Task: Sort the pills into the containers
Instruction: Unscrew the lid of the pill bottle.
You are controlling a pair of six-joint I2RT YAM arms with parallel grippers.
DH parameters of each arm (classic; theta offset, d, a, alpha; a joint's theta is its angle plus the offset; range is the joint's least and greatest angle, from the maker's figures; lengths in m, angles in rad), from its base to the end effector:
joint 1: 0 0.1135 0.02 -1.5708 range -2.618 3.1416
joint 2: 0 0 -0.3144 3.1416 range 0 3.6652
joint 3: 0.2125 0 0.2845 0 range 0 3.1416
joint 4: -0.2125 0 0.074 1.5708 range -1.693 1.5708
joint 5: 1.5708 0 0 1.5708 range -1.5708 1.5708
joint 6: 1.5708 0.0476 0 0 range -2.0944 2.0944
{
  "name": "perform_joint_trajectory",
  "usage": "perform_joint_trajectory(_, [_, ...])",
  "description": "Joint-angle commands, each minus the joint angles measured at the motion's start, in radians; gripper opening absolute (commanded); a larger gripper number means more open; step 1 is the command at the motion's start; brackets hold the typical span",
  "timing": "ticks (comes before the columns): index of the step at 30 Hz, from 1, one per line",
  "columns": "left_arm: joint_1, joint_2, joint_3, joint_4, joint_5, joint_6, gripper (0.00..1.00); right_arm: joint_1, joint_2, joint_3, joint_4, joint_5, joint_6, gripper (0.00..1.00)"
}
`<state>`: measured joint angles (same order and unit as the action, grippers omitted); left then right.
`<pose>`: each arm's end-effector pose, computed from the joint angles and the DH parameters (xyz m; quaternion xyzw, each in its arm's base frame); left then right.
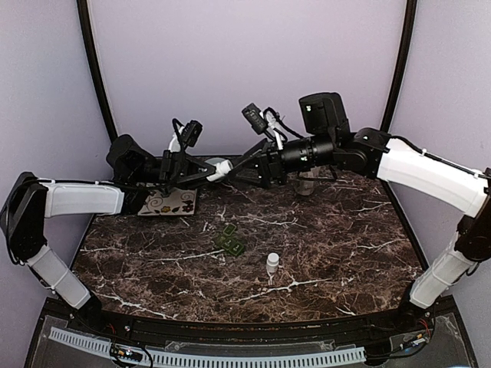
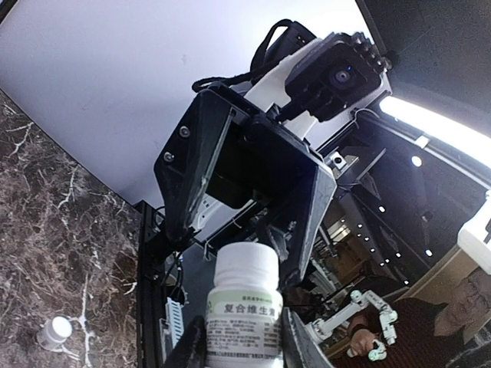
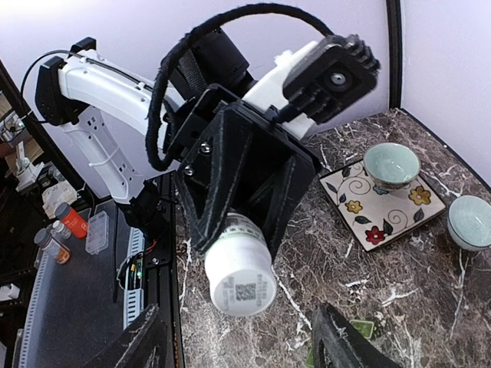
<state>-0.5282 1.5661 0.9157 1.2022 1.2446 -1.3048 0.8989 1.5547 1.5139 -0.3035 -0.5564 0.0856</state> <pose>0.2815 -0.2164 0.3540 0.3209 0.5595 -0.7359 0.2061 0.2312 0.3310 0.4378 -0.4562 0.6597 0.4595 0.3816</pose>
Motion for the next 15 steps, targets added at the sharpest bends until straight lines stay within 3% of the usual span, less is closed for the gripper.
perform_joint_trajectory(1, [0.005,-0.110,0.015,-0.340,-0.055,0.334,0.00,-0.027,-0.038,-0.030,0.021,0.012,0.099,0.64])
perform_joint_trajectory(6, [0.004,-0.197,0.037,-0.645,-0.169,0.630,0.00,-0.068,-0.023,-0.016,0.049,-0.005,0.268,0.63])
perform_joint_trajectory(15, [-0.015,-0.304,0.040,-0.925,-0.360,0.919,0.00,-0.111,0.080,0.062,0.108,-0.137,0.576,0.57])
